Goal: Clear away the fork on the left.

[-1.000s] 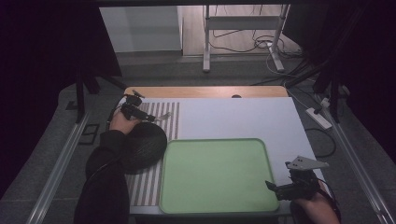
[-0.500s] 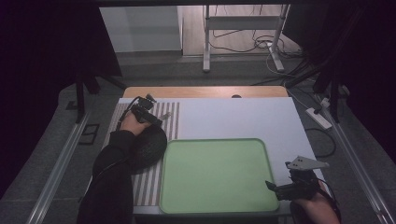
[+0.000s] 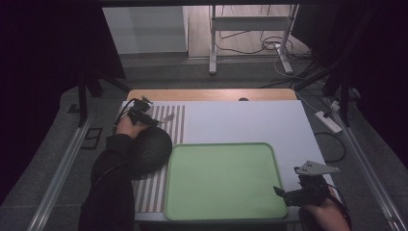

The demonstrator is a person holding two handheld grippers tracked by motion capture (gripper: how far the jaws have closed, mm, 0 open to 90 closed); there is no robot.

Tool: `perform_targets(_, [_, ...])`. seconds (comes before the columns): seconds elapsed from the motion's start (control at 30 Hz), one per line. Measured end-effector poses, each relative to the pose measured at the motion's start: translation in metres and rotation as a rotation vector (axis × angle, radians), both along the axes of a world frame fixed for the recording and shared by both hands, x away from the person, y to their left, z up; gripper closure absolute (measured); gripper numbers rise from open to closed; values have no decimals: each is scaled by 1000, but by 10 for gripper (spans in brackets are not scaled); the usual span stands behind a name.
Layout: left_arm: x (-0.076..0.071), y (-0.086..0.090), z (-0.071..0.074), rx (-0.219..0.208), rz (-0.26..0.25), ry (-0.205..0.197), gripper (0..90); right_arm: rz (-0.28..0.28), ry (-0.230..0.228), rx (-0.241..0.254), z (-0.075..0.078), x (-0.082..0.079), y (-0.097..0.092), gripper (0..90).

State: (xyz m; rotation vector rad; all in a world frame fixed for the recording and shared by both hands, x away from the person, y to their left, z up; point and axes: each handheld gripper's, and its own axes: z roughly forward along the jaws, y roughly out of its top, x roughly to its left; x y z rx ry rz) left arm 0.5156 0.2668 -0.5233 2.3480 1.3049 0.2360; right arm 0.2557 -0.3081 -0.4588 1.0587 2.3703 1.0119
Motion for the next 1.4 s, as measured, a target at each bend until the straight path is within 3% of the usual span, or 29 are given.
perform_targets(0.1, [-3,9,0,-16,0,2,765,0,0,1,0,0,0,0])
perform_targets(0.27, [-3,16,-1,-57,-11,16,844,0,0,1,0,0,0,0])
perform_targets(0.37, [-3,19,-2,-81,-12,20,847,0,-1,2,0,0,0,0])
perform_targets(0.6, [-5,28,3,-53,12,30,848,0,-1,6,1,0,-1,0])
perform_targets(1.07, [-21,55,26,-2,56,0,848,4,-5,3,0,0,0,0])
perform_targets(1.27, [-26,56,38,11,52,-4,848,4,-5,2,0,0,0,0])
perform_targets(1.4, [-31,51,44,8,60,16,848,3,-6,2,0,0,0,0])
